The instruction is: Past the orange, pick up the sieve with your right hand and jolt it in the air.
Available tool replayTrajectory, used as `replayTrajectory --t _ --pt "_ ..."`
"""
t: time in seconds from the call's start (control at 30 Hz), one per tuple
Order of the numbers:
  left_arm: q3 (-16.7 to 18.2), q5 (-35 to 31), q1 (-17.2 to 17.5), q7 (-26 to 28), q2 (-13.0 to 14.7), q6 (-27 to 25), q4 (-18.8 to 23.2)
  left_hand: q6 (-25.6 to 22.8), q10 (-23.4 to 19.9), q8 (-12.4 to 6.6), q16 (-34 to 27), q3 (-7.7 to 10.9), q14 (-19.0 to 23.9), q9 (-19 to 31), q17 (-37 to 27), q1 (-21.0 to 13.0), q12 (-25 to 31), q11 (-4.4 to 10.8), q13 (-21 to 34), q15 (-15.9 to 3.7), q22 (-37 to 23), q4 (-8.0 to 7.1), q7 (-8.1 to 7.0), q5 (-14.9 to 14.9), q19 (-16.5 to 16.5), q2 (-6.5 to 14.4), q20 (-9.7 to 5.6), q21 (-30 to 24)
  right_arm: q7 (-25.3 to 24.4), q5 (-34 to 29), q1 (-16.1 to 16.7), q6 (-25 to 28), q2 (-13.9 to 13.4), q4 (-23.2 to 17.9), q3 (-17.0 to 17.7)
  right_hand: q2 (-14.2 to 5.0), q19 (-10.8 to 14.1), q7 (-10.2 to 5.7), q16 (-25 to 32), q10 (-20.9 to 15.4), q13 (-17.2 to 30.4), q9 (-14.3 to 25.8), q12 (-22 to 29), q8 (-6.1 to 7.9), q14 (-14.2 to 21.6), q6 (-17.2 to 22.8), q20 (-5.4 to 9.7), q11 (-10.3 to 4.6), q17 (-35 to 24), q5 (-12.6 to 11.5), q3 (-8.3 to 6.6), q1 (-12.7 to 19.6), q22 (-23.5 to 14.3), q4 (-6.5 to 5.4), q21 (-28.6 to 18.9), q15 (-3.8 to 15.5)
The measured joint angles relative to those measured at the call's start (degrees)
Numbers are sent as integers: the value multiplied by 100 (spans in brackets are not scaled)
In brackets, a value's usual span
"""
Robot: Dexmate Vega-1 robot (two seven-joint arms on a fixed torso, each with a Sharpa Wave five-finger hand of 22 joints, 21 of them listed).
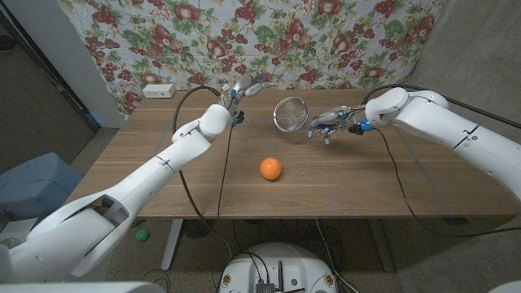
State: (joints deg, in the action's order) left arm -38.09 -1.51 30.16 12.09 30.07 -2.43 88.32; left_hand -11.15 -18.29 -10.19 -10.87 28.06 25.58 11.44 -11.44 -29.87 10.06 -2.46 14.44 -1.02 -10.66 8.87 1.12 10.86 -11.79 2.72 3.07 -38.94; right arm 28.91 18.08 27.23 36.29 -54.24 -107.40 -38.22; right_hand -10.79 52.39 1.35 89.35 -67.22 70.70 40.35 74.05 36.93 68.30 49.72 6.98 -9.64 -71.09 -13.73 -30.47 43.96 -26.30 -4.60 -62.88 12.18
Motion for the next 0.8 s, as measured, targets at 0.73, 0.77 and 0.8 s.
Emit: replayTrajectory --t 0.73,0.77,0.8 --pt "772 321 1021 829 169 503 347 -301 -172 -89 -73 57 22 -53 -16 219 120 -64 -88 22 -1 -57 -51 0 -74 173 30 3 -110 522 27 -219 -73 279 188 0 41 -1 0 1 0 -75 204 45 60 1 40 1 0 44 -95 0 108 16 -148 0" --pt "877 349 1173 853 140 505 347 -301 -187 -110 -88 57 22 -53 -16 219 120 -62 -89 22 -1 -57 -51 0 -74 173 30 3 -58 576 23 -267 -73 301 195 0 40 -1 0 1 0 -70 223 45 60 1 40 1 0 44 -103 0 107 8 -163 0" --pt "905 381 1223 876 129 505 345 -323 -187 -130 -88 57 22 -53 -16 219 120 -62 -89 22 -1 -57 -29 0 -74 173 30 3 -40 598 19 -291 -73 326 203 0 40 -1 0 1 0 -65 225 45 64 0 40 1 0 44 -102 0 107 8 -163 -2"
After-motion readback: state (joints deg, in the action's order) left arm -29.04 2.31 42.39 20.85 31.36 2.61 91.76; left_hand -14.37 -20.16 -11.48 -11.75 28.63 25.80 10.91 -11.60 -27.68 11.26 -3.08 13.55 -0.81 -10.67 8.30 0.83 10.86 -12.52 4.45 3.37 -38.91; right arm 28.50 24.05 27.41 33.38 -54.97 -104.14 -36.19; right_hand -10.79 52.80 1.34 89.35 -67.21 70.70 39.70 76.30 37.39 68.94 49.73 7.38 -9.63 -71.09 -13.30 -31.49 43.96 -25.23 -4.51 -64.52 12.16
